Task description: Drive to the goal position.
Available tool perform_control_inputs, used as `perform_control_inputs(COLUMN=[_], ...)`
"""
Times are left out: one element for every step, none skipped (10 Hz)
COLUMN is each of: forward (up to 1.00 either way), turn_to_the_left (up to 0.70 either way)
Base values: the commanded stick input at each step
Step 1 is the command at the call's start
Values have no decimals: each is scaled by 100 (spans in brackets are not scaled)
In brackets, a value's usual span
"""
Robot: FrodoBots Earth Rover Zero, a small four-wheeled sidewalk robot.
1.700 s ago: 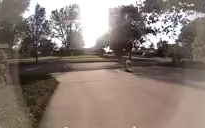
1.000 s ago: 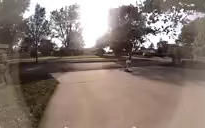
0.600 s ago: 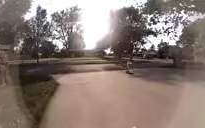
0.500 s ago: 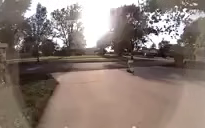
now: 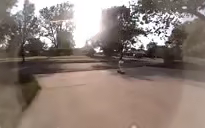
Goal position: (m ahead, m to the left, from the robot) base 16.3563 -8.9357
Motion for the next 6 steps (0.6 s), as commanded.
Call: perform_control_inputs(forward=[70,70,70,70,70,70], turn_to_the_left=[-35,-29,-14,-1,0,0])
